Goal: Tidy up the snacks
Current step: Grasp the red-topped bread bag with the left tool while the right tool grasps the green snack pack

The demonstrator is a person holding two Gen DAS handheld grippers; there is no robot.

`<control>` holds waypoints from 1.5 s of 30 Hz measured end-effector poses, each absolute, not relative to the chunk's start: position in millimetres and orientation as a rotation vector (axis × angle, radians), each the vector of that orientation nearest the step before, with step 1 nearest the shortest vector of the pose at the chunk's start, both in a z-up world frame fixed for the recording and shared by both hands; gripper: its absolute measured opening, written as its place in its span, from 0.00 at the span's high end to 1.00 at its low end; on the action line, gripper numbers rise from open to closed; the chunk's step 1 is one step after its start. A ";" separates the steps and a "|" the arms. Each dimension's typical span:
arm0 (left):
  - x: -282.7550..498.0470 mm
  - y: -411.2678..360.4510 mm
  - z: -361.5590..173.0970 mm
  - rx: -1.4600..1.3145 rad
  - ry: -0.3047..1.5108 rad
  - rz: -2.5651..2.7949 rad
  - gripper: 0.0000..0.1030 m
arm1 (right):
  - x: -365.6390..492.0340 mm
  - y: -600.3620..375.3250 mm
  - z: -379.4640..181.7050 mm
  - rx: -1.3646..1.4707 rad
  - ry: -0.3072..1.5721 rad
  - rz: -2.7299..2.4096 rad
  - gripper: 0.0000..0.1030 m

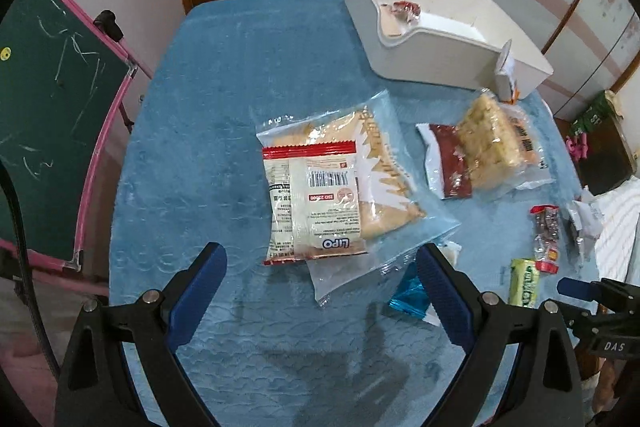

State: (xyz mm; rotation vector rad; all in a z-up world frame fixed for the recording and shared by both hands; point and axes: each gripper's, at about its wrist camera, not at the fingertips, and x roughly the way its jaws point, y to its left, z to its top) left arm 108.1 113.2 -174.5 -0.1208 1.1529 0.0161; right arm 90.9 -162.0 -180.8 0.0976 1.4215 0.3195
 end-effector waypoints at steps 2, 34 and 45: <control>111.5 110.7 -178.3 -0.100 1.148 0.026 0.08 | 91.3 -157.7 -186.0 0.076 1.424 0.312 0.34; 160.8 143.2 -228.8 -0.338 1.233 0.003 0.54 | 92.5 -133.5 -219.9 -0.080 1.402 0.258 0.56; 131.3 130.5 -213.5 -0.314 1.208 -0.001 0.57 | 89.6 -137.1 -216.3 -0.057 1.391 0.264 0.57</control>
